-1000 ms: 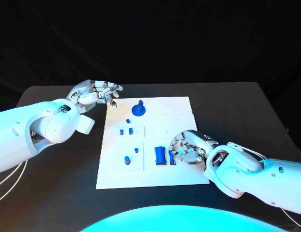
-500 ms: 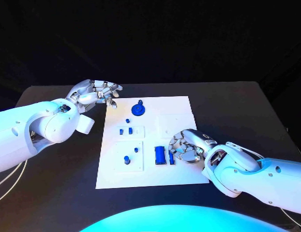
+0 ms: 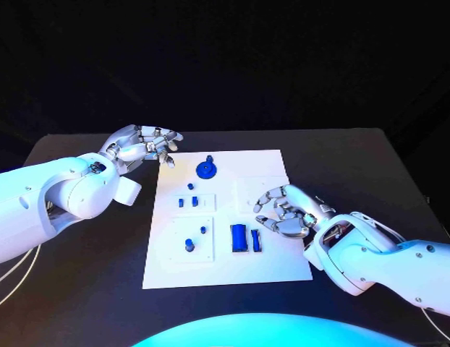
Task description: Assemble the parts on the task board
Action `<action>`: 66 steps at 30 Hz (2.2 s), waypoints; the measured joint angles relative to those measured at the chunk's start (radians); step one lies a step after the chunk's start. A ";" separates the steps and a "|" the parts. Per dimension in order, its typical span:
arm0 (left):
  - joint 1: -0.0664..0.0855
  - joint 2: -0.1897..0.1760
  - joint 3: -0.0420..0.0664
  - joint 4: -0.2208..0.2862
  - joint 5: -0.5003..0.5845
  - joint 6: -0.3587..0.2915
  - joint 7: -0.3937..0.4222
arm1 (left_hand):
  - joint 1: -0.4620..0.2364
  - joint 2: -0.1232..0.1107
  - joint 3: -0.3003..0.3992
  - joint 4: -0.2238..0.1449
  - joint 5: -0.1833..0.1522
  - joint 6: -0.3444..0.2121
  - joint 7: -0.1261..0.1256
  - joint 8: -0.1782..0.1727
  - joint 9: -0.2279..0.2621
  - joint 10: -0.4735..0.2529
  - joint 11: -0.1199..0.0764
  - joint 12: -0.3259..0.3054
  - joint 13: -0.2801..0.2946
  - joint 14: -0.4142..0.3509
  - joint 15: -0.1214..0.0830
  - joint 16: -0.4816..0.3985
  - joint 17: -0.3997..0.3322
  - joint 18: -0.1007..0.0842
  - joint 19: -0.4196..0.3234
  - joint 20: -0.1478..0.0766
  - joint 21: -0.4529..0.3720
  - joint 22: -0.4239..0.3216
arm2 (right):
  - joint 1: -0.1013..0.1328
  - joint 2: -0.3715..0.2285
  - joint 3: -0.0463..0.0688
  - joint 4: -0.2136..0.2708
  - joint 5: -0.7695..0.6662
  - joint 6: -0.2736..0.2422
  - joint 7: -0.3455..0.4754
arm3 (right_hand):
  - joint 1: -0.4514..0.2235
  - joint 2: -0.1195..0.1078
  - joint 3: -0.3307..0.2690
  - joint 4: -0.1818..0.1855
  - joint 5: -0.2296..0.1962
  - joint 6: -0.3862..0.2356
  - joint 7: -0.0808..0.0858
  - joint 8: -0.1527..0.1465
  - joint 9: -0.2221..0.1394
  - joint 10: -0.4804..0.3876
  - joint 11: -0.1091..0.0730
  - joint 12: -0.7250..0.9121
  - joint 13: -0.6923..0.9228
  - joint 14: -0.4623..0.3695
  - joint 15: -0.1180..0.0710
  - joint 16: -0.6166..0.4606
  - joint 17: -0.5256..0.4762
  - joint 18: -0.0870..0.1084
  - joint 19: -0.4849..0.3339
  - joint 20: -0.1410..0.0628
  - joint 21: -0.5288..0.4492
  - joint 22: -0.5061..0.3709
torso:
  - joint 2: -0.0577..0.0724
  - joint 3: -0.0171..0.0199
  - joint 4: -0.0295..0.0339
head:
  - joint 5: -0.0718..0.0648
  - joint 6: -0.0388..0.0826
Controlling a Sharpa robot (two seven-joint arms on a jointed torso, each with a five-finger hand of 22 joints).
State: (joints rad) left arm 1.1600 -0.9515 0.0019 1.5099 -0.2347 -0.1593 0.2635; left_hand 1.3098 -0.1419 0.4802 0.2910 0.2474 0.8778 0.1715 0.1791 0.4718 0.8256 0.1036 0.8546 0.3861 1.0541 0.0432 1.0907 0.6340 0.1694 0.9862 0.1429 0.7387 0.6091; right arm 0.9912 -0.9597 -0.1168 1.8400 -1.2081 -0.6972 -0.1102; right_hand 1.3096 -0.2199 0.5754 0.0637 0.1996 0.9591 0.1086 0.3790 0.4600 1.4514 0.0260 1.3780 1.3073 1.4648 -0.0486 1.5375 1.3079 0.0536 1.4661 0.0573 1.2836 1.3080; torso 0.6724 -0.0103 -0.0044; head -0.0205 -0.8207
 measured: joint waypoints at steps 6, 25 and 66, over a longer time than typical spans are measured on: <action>-0.003 0.019 -0.006 -0.025 0.022 -0.012 0.006 | 0.000 0.000 -0.003 -0.003 0.000 -0.010 0.009 0.000 -0.001 -0.031 0.009 -0.005 -0.008 -0.039 0.007 -0.019 -0.002 0.000 -0.010 0.005 -0.024 -0.009 | 0.065 0.012 0.006 -0.113 0.268 -0.023 0.172 | 0.000 0.000 -0.005 -0.004 0.000 -0.077 0.030 -0.036 -0.017 -0.178 0.026 -0.258 -0.075 0.000 0.019 -0.162 -0.040 0.059 -0.074 0.016 -0.441 0.000 | -0.012 -0.0083 -0.0044 | 0.002 0.022; -0.037 0.168 -0.008 -0.223 0.132 -0.110 0.092 | 0.036 0.021 -0.201 -0.065 -0.054 -0.256 -0.034 -0.034 -0.199 -0.186 0.060 -0.652 -0.336 -0.499 0.108 -0.842 -0.419 -0.033 -0.379 0.089 -0.661 -0.473 | 0.134 0.216 0.034 -0.575 0.832 0.113 0.481 | -0.093 0.043 -0.098 0.000 -0.046 -0.308 0.072 -0.187 -0.163 -0.685 0.114 -1.211 -1.083 -0.700 0.153 -1.341 -0.943 0.098 -0.775 0.134 -1.234 -0.766 | -0.058 -0.0161 -0.0057 | 0.016 0.125; -0.110 0.170 -0.003 0.057 0.232 -0.597 0.232 | -1.303 0.142 -0.475 -0.292 -0.244 -0.872 -0.172 -0.172 -0.471 -0.822 -0.104 -0.848 -0.385 -1.051 -0.043 -1.087 -0.633 -0.164 -0.983 -0.143 -0.733 -0.608 | 0.059 0.180 0.116 -0.271 1.204 -0.067 0.609 | -1.304 0.220 -0.571 -0.064 -0.196 -0.956 -0.109 -0.376 -0.459 -1.446 -0.026 -1.375 -1.306 -1.460 0.048 -1.535 -1.307 -0.040 -1.461 -0.057 -1.279 -1.307 | -0.128 0.0104 0.0044 | 0.021 0.221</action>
State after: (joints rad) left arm 1.0498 -0.7815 -0.0010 1.5673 -0.0023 -0.7558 0.4952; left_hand 0.0072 0.0000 0.0055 -0.0013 0.0035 0.0054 -0.0001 0.0069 0.0008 0.0036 0.0000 0.0065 0.0009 0.0036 0.0002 0.0035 0.0008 0.0055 0.0034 -0.0001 0.0060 0.0009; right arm 1.0504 -0.7797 -0.0009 1.5686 -0.0043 -0.7646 0.4985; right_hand 0.0053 0.0000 0.0044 0.0000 0.0033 0.0034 0.0000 0.0035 0.0009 0.0053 0.0000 0.0027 0.0010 0.0051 -0.0002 0.0024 0.0009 0.0139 0.0047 0.0003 0.0049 0.0010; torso 0.5443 0.0001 0.0000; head 0.0001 -0.5999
